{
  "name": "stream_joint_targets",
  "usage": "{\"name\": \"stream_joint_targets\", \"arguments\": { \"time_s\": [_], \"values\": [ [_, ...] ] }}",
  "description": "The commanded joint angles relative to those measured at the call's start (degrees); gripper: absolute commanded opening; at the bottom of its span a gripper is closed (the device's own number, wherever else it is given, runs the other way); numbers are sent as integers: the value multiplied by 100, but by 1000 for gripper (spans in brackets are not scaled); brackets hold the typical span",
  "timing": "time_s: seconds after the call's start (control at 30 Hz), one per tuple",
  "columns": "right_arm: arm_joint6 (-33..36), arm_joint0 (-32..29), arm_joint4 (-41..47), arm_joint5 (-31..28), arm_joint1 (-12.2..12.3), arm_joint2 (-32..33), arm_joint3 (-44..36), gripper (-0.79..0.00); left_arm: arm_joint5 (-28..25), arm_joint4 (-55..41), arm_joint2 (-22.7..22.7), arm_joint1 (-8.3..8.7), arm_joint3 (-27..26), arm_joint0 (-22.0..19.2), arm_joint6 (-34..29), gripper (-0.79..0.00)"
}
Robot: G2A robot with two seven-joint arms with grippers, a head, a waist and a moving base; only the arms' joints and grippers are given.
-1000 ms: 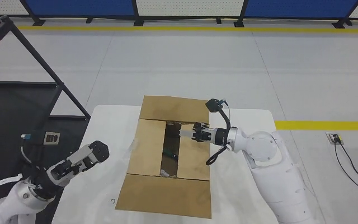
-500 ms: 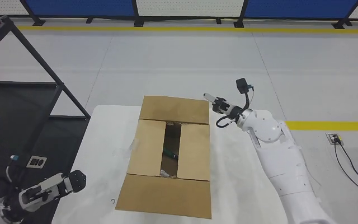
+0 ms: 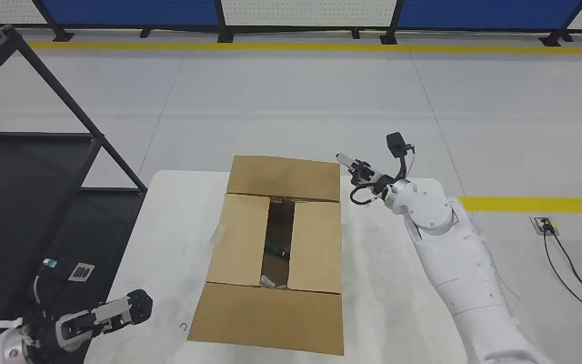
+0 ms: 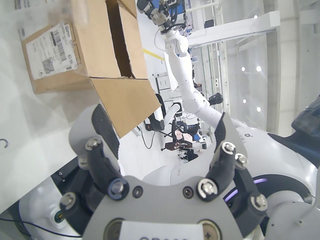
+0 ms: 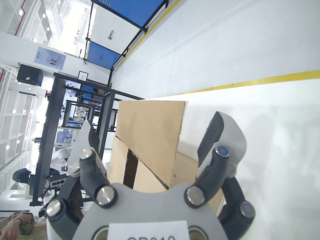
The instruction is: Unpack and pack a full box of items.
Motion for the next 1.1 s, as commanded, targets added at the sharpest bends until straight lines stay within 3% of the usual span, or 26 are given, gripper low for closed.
{"name": "stream_joint_targets", "arguments": {
  "time_s": [0.0, 0.2, 0.57, 1.07],
  "values": [
    [95, 91, 128, -18, -6, 3, 230, 0, -46, 213, 155, 29, -50, 47, -153, 0],
    [422, 430, 556, -428, -49, -28, 992, 0, -264, 727, 612, 117, 43, 54, -395, 0],
    [726, 962, 805, -836, -261, -429, 1926, 0, -60, 489, 1505, 178, 210, -201, -299, 0],
    [1636, 1156, 1584, -1934, -199, -214, 2023, 0, 482, -670, 1610, 221, -49, -445, 525, 0]
  ]
}}
